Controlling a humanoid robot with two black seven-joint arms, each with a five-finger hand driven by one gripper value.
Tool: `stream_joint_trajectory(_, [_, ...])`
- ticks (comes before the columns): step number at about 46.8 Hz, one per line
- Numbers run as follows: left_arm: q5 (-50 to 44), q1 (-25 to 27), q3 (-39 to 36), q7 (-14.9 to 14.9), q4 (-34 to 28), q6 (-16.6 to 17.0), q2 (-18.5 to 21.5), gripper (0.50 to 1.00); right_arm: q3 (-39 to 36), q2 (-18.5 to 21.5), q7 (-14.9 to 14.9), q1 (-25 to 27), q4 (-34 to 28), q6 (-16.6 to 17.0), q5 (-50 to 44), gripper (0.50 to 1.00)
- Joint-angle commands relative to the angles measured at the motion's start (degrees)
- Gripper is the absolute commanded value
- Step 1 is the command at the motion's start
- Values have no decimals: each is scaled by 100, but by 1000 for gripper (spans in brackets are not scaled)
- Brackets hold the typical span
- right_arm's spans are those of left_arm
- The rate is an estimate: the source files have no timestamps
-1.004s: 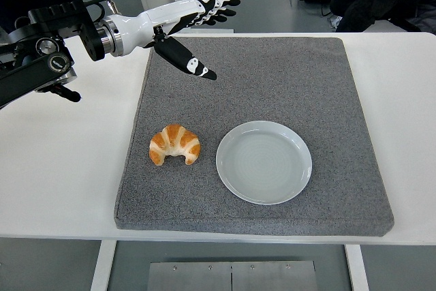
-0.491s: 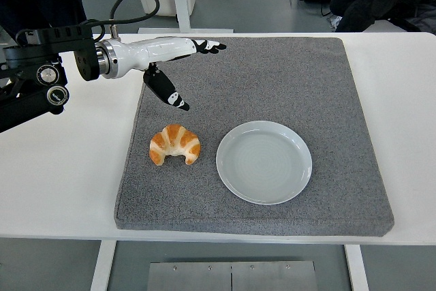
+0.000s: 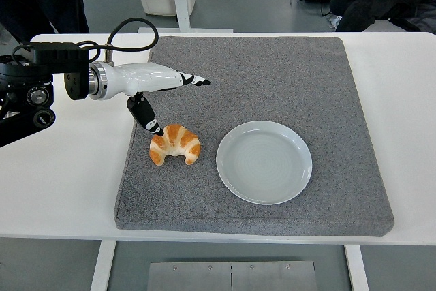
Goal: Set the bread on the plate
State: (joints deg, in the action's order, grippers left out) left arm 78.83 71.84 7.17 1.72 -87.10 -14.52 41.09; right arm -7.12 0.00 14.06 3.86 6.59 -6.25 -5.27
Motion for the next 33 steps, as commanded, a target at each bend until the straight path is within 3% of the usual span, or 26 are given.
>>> stream_joint_trajectory(1, [27,-3,-5,4,0,2,-48,989,0,0,0,1,0,1,0,1000])
stream_joint_trajectory(17, [18,-109,-427,48,9,29,-127,989,0,0,0,1,0,-7,0,1000])
stream_joint_trajectory(33, [308,-354,-453,101,53,363,-461,989,0,0,0,1,0,1,0,1000])
